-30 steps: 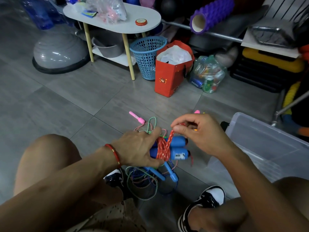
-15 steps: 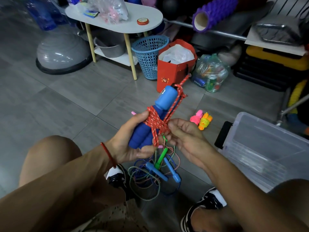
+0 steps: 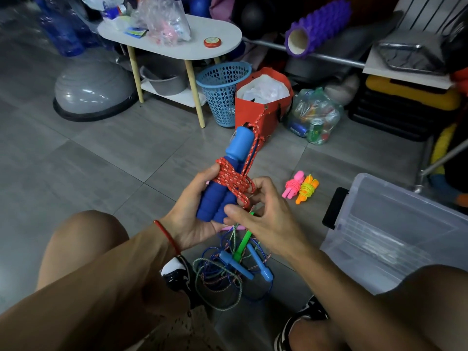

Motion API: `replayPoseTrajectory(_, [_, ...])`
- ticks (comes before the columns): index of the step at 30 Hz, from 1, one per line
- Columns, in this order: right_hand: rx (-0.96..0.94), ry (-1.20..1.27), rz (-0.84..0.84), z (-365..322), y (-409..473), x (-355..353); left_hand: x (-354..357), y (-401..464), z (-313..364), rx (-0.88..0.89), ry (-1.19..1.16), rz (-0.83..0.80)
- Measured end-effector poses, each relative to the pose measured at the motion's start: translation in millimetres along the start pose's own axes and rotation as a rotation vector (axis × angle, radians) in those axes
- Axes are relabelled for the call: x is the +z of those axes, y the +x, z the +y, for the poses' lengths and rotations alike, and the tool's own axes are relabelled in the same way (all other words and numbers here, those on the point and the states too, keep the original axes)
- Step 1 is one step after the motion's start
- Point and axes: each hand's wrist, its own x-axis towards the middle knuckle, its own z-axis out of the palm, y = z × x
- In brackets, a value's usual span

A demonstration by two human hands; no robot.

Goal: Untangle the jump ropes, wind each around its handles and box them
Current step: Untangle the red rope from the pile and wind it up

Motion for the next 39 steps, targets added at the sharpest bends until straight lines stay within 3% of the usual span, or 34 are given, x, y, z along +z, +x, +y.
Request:
replayPoseTrajectory(3, [-0.046, -0.108, 0.081, 2, 7, -4, -3, 2, -3, -0.029, -0.005, 0.02])
replayPoseTrajectory(11, [-0.056, -0.246, 0.072, 18, 24, -13, 6, 9, -13, -0.03, -0.062, 0.23])
replayPoseTrajectory(20, [0.058, -0.094, 0.06, 11, 34, -23, -5, 16, 3, 0.019, 0.034, 0.338])
replayPoseTrajectory(23, [0.063, -0.149, 0.038, 7, 31, -30, -14, 16, 5, 0.01, 0.086, 0.394])
replayPoseTrajectory(28, [0.053, -0.325, 0.039, 12, 29, -33, -14, 13, -9, 0.131, 0.426, 0.461])
replayPoseTrajectory(31, [-0.037, -0.547, 0.093, 6, 30, -35, -17, 6, -18, 0.471, 1.11, 0.453])
replayPoseTrajectory(33, [-0.076, -0.654, 0.079, 2, 29, -33, -15, 5, -25, 0.663, 1.42, 0.399])
replayPoseTrajectory(39, [-0.127, -0.748, 0.008, -6, 20, -17, -9, 11, -30, 0.7, 1.514, 0.308])
